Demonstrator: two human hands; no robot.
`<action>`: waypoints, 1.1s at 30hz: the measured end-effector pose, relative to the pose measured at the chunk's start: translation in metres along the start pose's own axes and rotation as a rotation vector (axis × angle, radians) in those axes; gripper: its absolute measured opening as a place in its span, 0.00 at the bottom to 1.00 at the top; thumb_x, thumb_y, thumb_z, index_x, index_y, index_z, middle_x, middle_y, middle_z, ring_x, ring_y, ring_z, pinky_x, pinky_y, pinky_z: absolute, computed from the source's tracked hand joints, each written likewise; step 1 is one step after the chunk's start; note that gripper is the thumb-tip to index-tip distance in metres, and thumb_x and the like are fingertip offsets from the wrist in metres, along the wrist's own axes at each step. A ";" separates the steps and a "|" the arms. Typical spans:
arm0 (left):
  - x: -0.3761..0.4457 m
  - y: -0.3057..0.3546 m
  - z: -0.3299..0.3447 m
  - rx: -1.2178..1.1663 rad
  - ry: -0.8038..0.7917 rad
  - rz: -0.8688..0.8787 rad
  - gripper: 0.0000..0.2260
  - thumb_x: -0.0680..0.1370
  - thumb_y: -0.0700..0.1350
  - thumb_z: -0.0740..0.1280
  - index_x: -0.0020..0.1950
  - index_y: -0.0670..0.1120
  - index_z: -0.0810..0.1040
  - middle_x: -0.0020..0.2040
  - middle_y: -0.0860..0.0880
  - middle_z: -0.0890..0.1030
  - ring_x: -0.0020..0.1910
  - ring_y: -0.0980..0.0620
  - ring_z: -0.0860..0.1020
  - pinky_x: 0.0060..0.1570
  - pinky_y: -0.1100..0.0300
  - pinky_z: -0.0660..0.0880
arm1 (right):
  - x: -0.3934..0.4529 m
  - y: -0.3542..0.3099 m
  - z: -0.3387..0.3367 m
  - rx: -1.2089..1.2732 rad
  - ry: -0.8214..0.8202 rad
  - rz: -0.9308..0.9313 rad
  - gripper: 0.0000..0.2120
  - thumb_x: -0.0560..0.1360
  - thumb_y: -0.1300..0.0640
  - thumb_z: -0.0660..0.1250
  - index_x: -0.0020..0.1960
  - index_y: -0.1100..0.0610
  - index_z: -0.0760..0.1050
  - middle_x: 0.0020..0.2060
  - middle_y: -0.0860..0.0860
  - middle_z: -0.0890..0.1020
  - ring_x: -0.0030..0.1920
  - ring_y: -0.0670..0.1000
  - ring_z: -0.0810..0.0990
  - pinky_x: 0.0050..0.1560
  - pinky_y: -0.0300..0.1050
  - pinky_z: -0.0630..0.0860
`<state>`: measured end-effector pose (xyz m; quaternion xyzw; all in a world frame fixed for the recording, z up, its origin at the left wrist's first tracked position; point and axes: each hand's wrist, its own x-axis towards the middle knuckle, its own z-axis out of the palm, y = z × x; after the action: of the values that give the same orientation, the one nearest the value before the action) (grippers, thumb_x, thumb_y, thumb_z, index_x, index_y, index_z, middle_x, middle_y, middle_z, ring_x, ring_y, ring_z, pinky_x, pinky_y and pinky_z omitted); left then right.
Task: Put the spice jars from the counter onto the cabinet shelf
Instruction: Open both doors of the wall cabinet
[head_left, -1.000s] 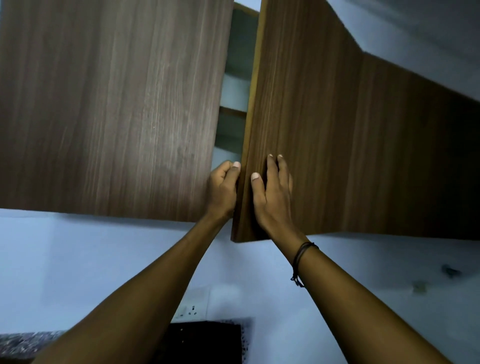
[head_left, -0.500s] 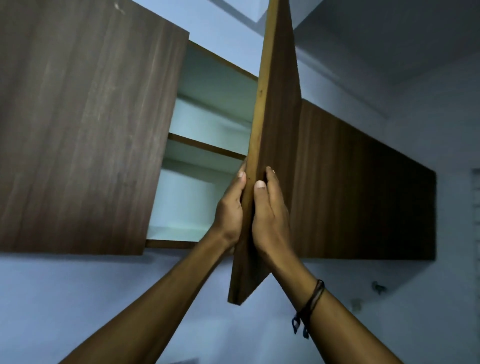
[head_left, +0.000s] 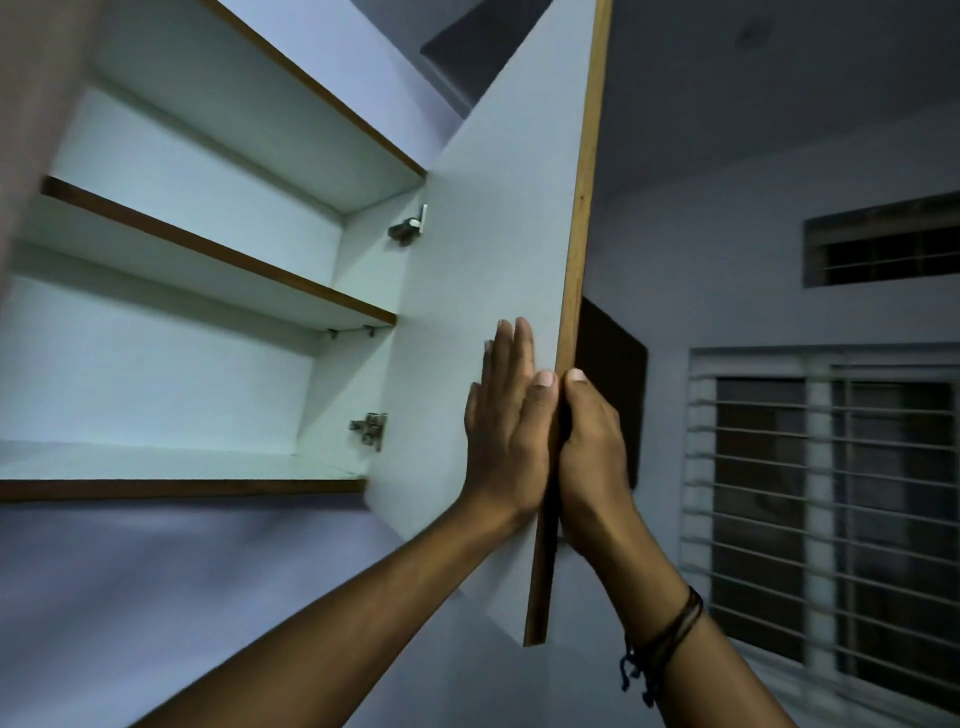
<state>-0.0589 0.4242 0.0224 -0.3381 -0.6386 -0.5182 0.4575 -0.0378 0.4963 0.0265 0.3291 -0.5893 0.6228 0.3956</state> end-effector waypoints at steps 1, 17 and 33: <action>0.000 -0.004 0.013 0.038 -0.008 0.018 0.25 0.81 0.58 0.44 0.77 0.62 0.42 0.81 0.61 0.41 0.78 0.67 0.38 0.79 0.53 0.36 | 0.003 0.001 -0.010 -0.017 0.029 0.018 0.19 0.84 0.53 0.52 0.48 0.57 0.79 0.39 0.51 0.83 0.41 0.45 0.81 0.41 0.36 0.78; 0.014 -0.082 0.146 0.562 -0.137 0.137 0.26 0.82 0.58 0.40 0.77 0.55 0.32 0.79 0.51 0.31 0.79 0.49 0.32 0.78 0.47 0.36 | 0.053 0.066 -0.120 -0.060 0.325 0.336 0.16 0.81 0.57 0.55 0.54 0.59 0.81 0.48 0.54 0.86 0.45 0.48 0.85 0.43 0.38 0.79; 0.021 -0.080 0.120 0.582 -0.157 0.249 0.29 0.83 0.53 0.58 0.81 0.50 0.50 0.83 0.47 0.49 0.82 0.47 0.47 0.79 0.45 0.50 | 0.056 0.065 -0.092 -0.686 0.664 -0.169 0.17 0.77 0.63 0.59 0.63 0.50 0.73 0.63 0.49 0.71 0.59 0.45 0.66 0.60 0.45 0.68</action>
<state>-0.1665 0.5209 0.0089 -0.3076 -0.7468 -0.2263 0.5444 -0.1167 0.5945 0.0364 0.0100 -0.5739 0.4298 0.6971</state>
